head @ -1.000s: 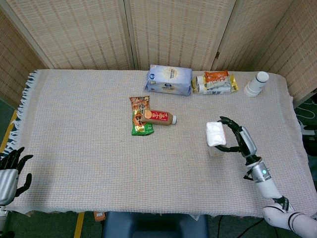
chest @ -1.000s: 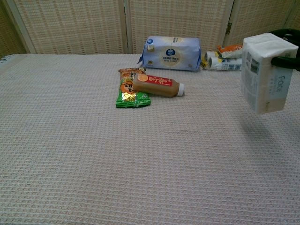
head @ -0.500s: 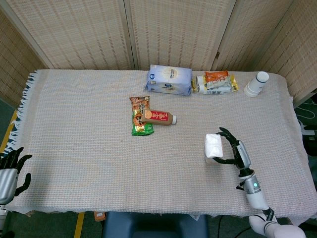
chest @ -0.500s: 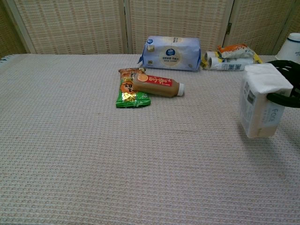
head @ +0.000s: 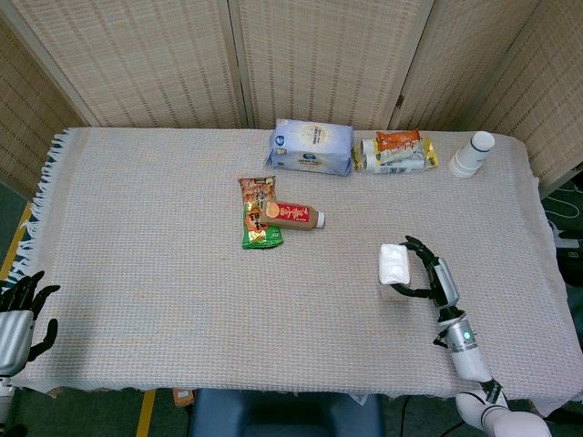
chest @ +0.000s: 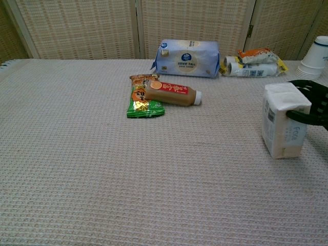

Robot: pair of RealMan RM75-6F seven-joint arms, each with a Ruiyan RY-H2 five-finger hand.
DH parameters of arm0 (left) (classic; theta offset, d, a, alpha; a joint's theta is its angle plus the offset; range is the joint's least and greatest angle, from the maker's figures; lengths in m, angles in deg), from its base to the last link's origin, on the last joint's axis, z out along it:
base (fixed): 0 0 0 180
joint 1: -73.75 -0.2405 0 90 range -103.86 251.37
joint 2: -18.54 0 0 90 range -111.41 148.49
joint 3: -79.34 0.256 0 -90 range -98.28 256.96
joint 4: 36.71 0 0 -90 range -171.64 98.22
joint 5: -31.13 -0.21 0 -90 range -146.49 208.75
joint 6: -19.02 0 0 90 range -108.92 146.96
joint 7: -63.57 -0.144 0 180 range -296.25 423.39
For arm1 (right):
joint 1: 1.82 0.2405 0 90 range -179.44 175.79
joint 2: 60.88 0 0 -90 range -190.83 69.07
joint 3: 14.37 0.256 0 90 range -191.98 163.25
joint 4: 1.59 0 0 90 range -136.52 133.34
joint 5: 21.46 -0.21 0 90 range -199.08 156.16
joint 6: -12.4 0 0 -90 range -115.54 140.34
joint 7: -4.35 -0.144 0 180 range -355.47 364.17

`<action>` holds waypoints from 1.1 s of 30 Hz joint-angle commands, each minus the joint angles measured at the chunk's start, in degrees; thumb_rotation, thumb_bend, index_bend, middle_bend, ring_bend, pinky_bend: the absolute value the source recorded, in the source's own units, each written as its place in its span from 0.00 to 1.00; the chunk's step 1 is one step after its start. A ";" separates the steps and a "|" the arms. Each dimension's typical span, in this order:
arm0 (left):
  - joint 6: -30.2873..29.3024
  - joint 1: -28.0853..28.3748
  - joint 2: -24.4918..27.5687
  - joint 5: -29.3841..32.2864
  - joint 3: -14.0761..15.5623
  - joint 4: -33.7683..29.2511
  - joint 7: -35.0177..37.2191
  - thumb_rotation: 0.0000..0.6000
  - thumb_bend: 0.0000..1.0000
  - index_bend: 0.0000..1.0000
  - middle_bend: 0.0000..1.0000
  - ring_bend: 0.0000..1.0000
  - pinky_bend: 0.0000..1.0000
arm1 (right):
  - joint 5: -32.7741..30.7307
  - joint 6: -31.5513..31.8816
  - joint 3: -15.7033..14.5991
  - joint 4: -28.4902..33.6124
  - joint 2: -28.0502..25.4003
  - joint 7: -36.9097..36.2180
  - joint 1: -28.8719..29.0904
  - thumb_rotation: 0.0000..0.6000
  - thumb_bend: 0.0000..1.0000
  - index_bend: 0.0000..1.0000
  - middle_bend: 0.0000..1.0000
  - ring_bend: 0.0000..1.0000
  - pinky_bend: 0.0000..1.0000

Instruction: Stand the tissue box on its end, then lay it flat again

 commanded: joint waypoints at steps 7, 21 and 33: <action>0.16 0.08 -0.10 0.13 -0.04 0.20 -0.05 1.00 0.50 0.22 0.00 0.00 0.12 | 0.92 0.86 -1.45 -0.98 -0.18 -3.10 0.60 1.00 0.27 0.56 0.46 0.22 0.00; 0.27 0.12 -0.13 0.19 0.03 0.08 -0.41 1.00 0.50 0.22 0.00 0.00 0.12 | 1.88 2.78 -3.52 -1.72 -1.41 -6.17 -1.19 1.00 0.27 0.33 0.34 0.15 0.00; 0.43 0.19 -0.17 0.24 0.10 0.00 -0.71 1.00 0.50 0.22 0.00 0.00 0.12 | 4.45 0.61 -6.98 1.99 -5.78 -1.62 -0.59 1.00 0.26 0.13 0.19 0.05 0.00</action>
